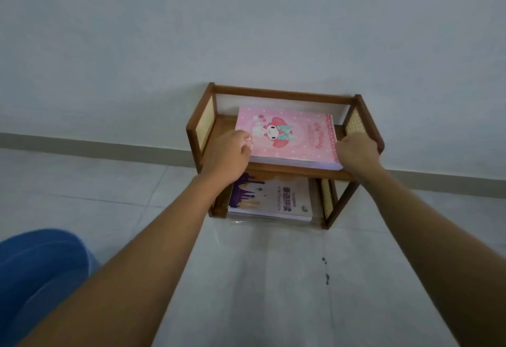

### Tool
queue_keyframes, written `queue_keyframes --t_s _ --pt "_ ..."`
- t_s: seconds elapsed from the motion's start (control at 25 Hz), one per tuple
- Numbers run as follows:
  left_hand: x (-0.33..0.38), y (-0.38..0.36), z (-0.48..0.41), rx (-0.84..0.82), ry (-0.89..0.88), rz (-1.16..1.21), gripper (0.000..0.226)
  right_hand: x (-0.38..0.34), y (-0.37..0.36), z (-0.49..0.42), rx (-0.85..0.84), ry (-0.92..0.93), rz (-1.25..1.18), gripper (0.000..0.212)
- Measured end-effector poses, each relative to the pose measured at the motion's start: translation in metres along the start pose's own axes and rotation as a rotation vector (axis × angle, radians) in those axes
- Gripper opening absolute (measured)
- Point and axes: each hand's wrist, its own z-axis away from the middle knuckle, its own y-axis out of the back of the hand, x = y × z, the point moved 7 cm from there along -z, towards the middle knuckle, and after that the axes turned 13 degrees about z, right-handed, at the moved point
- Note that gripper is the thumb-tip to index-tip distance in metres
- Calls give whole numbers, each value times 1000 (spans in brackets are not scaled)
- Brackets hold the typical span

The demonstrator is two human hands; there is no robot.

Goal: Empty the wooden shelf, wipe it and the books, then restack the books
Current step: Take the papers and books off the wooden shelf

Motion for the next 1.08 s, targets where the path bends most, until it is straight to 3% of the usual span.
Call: queue_keyframes --t_s 0.2,0.36,0.6,0.8,0.96,1.08 --pt "-33 -30 7 -82 30 -119 44 10 -34 -4 -41 10 74 10" --pt "-48 -38 15 -150 65 -215 49 14 -47 -9 -54 35 150 9" --pt "-56 -42 12 -190 77 -191 49 20 -56 -15 -147 -160 -59 17" --pt "-55 -43 13 -185 89 -226 51 23 -58 -11 -179 -333 -421 23" --pt "-55 -43 15 -173 100 -217 51 25 -66 8 -337 -615 -989 30" --pt "-55 -44 14 -179 96 -219 51 17 -66 10 -381 -624 -1222 38"
